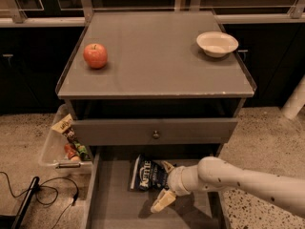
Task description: Pick blue chip bag from middle drawer and place on counter
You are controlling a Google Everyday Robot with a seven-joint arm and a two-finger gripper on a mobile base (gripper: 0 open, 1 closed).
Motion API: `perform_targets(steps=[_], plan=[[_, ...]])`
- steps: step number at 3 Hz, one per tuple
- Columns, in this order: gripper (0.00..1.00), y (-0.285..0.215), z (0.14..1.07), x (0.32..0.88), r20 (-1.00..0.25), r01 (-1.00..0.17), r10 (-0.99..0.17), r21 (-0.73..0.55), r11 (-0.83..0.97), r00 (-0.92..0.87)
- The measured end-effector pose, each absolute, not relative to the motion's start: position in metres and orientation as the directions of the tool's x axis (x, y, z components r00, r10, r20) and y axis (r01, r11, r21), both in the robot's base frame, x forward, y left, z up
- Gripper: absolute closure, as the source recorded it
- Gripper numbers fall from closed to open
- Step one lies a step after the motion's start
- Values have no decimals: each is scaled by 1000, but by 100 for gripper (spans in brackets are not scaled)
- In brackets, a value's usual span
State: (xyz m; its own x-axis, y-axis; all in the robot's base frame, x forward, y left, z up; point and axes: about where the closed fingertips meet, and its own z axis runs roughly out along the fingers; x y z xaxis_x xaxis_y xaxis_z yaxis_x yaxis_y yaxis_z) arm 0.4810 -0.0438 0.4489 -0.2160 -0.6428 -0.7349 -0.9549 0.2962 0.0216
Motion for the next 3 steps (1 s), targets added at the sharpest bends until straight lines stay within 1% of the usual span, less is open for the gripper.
perform_targets(steps=[1, 2, 3], plan=[[0, -42, 433, 502, -736, -949, -660, -79, 305, -151], [0, -57, 412, 520, -697, -934, -704, -149, 324, -134], [0, -65, 391, 528, -681, -931, -720, -160, 327, -136]])
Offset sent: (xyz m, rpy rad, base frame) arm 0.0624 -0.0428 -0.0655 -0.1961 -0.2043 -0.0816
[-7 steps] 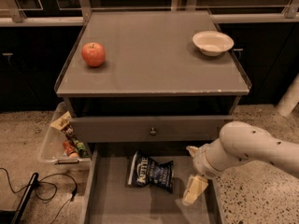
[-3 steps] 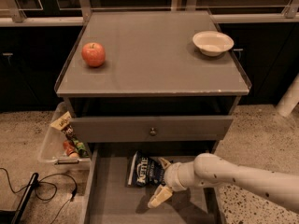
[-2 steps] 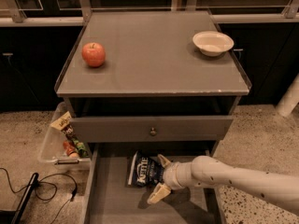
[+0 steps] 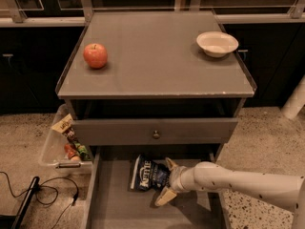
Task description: Pick blue chip bag from middle drawer and place on counter
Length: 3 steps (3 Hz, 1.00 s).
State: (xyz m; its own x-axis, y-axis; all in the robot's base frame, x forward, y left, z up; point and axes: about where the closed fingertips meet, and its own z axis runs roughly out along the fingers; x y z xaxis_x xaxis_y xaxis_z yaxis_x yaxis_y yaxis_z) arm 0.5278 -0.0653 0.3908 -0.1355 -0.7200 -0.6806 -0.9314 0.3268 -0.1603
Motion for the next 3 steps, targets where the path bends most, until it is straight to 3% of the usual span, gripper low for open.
perform_targets(steps=[1, 3], plan=[[0, -66, 373, 532, -686, -934, -712, -137, 329, -150], [42, -65, 371, 532, -687, -935, -710, -133, 330, -153]])
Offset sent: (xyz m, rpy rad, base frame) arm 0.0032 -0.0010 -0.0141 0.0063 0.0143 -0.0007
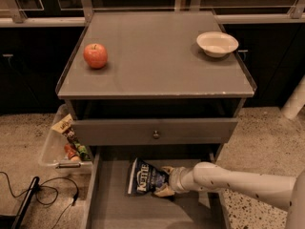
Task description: Pick blue chip bag from middle drawer and place on counter
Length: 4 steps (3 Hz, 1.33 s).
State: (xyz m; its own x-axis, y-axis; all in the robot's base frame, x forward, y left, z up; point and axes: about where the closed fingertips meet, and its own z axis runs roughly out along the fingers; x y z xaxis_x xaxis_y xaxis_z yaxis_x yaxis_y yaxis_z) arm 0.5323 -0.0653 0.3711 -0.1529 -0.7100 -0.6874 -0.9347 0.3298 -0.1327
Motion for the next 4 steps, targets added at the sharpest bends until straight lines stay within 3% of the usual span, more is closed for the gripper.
perform_targets(steps=[2, 3, 4], plan=[[88, -65, 371, 532, -687, -935, -710, -133, 330, -153], [100, -63, 371, 526, -697, -941, -695, -90, 326, -174], [100, -64, 391, 521, -701, -942, -684, -53, 331, -201]])
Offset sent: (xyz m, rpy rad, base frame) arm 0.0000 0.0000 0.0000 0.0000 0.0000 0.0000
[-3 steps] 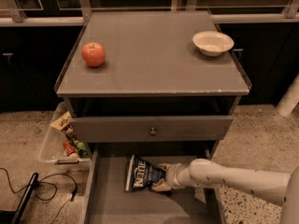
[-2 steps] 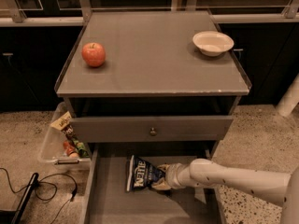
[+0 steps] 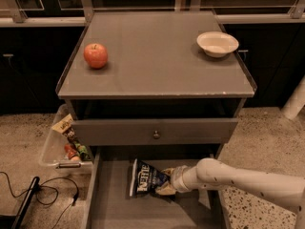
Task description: Pick blue chip bag from middle drawer and place on counter
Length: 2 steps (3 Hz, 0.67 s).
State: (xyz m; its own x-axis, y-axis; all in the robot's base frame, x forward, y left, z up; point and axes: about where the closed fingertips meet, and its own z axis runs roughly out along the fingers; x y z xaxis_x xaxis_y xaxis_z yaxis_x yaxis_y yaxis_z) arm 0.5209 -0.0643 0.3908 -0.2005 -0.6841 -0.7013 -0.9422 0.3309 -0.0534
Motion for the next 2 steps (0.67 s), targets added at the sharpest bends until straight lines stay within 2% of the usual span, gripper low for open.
perform_targets(steps=[1, 2], plan=[[100, -68, 423, 515, -704, -940, -679, -50, 339, -208], [100, -74, 479, 505, -692, -935, -700, -105, 340, -177]])
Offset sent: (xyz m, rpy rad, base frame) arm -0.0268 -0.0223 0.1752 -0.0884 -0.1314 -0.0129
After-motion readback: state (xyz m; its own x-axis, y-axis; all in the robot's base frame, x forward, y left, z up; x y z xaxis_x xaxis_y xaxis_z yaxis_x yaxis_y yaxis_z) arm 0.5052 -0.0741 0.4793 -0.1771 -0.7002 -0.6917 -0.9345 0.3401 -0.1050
